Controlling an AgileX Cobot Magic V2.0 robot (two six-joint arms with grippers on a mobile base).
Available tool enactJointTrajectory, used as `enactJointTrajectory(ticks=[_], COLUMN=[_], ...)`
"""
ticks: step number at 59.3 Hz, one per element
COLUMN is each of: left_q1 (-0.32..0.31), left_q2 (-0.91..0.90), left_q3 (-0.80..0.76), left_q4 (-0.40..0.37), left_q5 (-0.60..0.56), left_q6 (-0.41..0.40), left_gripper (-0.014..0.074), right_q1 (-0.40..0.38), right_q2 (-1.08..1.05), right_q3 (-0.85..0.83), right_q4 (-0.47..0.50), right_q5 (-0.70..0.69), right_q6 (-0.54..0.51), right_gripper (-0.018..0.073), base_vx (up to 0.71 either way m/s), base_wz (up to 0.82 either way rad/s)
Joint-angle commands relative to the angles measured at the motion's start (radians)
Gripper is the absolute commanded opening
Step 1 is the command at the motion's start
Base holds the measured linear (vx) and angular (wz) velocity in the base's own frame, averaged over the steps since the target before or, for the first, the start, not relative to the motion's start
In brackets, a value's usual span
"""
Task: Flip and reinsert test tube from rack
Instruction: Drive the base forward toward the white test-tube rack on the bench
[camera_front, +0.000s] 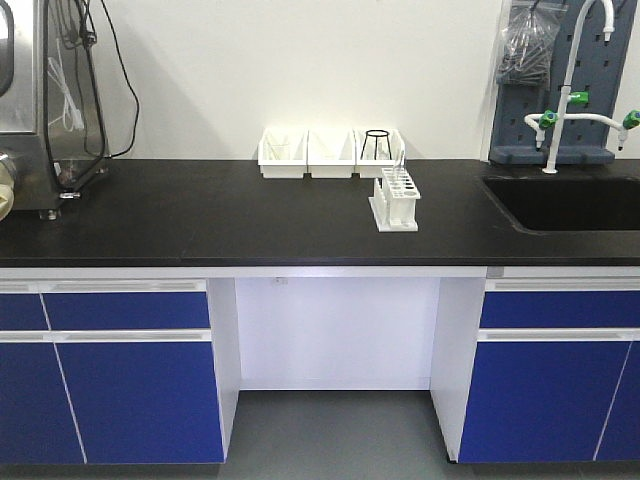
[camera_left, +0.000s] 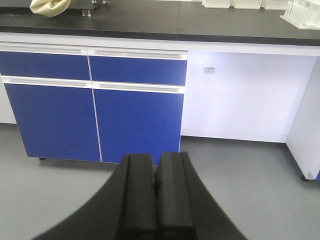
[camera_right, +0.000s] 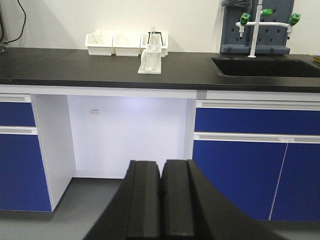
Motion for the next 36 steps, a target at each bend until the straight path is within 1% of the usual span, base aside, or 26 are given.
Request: enactJointTrajectory(ticks=[1,36], left_q1=[-0.007,-0.007], left_q2=[-0.011,-0.011], left_q3=[0.0,0.0], left_q4=[-0.004,-0.004], left_q5=[-0.086,-0.086], left_q6=[0.0,0.0], left_gripper=[-0.0006,-0.0006], right_q1=[-0.004,-0.004], right_q2=[-0.01,-0.01], right_q3=[0.001,0.001], right_q4=[-0.006,-0.006], right_q5=[-0.086,-0.086], right_q6=[-0.002,-0.002], right_gripper=[-0.0008,-0.0008], base_vx=[0.0,0.0], base_wz=[0.0,-0.01])
